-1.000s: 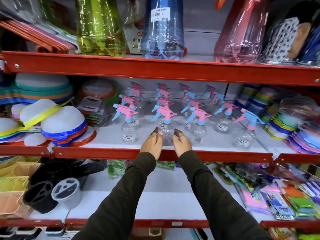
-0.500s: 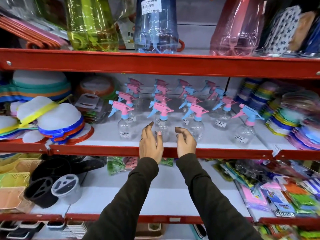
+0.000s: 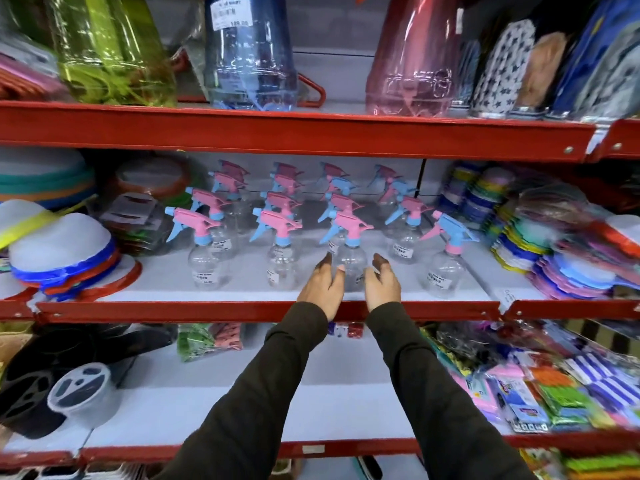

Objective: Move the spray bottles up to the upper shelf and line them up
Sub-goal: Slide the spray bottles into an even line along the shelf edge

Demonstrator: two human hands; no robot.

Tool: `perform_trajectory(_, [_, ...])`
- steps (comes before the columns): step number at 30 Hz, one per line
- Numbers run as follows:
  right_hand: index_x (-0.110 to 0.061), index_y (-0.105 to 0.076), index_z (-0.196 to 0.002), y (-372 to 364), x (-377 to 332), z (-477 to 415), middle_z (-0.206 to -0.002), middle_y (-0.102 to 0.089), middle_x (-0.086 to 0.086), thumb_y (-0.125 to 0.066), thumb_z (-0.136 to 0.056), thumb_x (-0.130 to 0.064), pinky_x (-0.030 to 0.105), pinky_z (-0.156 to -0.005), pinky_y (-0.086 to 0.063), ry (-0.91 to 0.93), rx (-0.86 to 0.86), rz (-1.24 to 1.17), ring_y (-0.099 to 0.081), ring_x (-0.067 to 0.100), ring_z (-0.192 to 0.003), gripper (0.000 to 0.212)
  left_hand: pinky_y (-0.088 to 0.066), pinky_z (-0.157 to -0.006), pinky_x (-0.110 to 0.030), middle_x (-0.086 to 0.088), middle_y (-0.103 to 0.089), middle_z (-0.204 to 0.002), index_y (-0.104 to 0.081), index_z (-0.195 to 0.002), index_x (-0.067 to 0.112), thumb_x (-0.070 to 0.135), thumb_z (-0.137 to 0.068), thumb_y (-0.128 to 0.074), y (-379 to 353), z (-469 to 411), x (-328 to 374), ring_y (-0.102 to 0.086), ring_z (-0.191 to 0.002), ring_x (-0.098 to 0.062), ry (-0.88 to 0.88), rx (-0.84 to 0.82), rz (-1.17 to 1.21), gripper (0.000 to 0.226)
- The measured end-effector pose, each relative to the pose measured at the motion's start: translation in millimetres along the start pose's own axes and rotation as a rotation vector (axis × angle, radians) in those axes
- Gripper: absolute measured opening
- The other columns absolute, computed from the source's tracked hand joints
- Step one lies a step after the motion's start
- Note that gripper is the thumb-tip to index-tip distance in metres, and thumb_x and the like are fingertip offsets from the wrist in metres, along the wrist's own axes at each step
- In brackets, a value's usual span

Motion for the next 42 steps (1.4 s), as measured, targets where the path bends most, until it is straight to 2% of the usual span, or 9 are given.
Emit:
perform_trajectory(6, [-0.008,-0.044,-0.145,1.0,1.1,-2.9,-0.148,-0.049,0.013,-0.044,-0.098,-0.014,0.026,-0.110,-0.032,0.018,-0.102,0.095,-0.046,0.027,-0.135,0.047,-0.031,-0.108,-0.031,-0.016,-0.044,-0.151,-0.040,-0.146,0.013,0.040,-0.104,-0.032,-9.4,-2.3,0.9,-0.046,-0.134,-0.029,0.063,-0.018,0.031,0.051])
perform_trajectory(15, [-0.009,-0.045,-0.144,3.1,0.2,-0.5,-0.146,-0.050,0.013,-0.044,-0.097,-0.013,0.033,-0.114,-0.035,0.035,-0.117,0.070,-0.048,0.027,-0.132,0.047,-0.032,-0.114,-0.036,-0.014,-0.041,-0.155,-0.035,-0.150,0.015,0.045,-0.103,-0.030,-13.2,-2.5,-1.5,-0.044,-0.137,-0.029,0.055,0.012,-0.002,0.056])
perform_trajectory(17, [-0.010,-0.047,-0.142,6.8,0.1,1.1,-0.145,-0.048,0.012,-0.043,-0.097,-0.010,0.026,-0.109,-0.033,0.045,-0.075,0.035,-0.048,0.020,-0.126,0.045,-0.030,-0.111,-0.030,-0.008,-0.038,-0.157,-0.027,-0.153,0.020,0.044,-0.103,-0.032,-13.6,-0.6,-1.1,-0.042,-0.139,-0.027,0.020,0.081,0.003,0.056])
perform_trajectory(19, [-0.013,-0.051,-0.137,13.0,0.0,4.9,-0.139,-0.048,0.009,-0.042,-0.095,-0.005,0.021,-0.102,-0.033,0.077,-0.013,-0.022,-0.046,0.013,-0.116,0.043,-0.035,-0.103,-0.026,-0.008,-0.046,-0.148,-0.034,-0.144,0.020,0.040,-0.103,-0.036,-12.6,5.8,-0.4,-0.049,-0.132,-0.027,-0.032,0.215,0.012,0.046])
perform_trajectory(24, [-0.013,-0.060,-0.114,43.6,2.8,13.7,-0.121,-0.055,0.010,-0.041,-0.089,0.007,0.043,-0.099,-0.046,0.152,0.207,-0.176,-0.054,0.017,-0.105,0.037,-0.039,-0.096,-0.029,-0.003,-0.058,-0.121,-0.049,-0.118,0.018,0.038,-0.102,-0.037,-21.3,24.1,9.5,-0.055,-0.111,-0.019,-0.147,0.449,-0.080,0.029])
perform_trajectory(26, [-0.015,-0.059,-0.111,62.4,5.5,16.7,-0.122,-0.054,0.013,-0.043,-0.086,0.008,0.037,-0.097,-0.044,0.161,0.325,-0.197,-0.051,0.017,-0.099,0.038,-0.041,-0.098,-0.030,0.000,-0.059,-0.119,-0.052,-0.118,0.020,0.040,-0.101,-0.033,-34.6,24.6,19.7,-0.053,-0.110,-0.015,-0.215,0.402,-0.044,0.033])
perform_trajectory(31, [-0.008,-0.052,-0.125,106.9,23.3,14.1,-0.134,-0.042,0.019,-0.051,-0.081,0.006,0.022,-0.095,-0.022,0.062,0.556,-0.185,-0.038,0.034,-0.124,0.046,-0.037,-0.103,-0.023,0.003,-0.054,-0.134,-0.049,-0.132,0.024,0.043,-0.101,-0.031,-79.8,12.6,48.2,-0.047,-0.115,-0.004,-0.275,0.184,0.120,0.040])
perform_trajectory(36, [-0.012,-0.039,-0.145,135.2,32.5,-2.9,-0.145,-0.032,0.020,-0.047,-0.089,0.000,0.026,-0.104,-0.025,0.004,0.468,-0.169,-0.035,0.032,-0.134,0.058,-0.019,-0.112,-0.020,-0.003,-0.036,-0.159,-0.036,-0.151,0.020,0.038,-0.105,-0.030,-124.7,-15.9,71.6,-0.032,-0.145,-0.020,-0.074,-0.113,0.227,0.050])
perform_trajectory(42, [-0.012,-0.024,-0.153,137.7,36.1,-24.3,-0.158,-0.022,0.018,-0.043,-0.097,-0.012,0.035,-0.116,-0.021,-0.067,0.206,-0.039,-0.027,0.032,-0.145,0.059,-0.022,-0.117,-0.032,-0.007,-0.037,-0.159,-0.038,-0.151,0.021,0.047,-0.103,-0.029,-149.0,-35.1,88.0,-0.035,-0.145,-0.026,0.117,-0.222,0.322,0.055])
Point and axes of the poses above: each hand's wrist, its own z-axis away from the middle knuckle, its own y-axis out of the back of the hand, x = y × z, the point moved 5 cm from there along -z, towards the middle knuckle
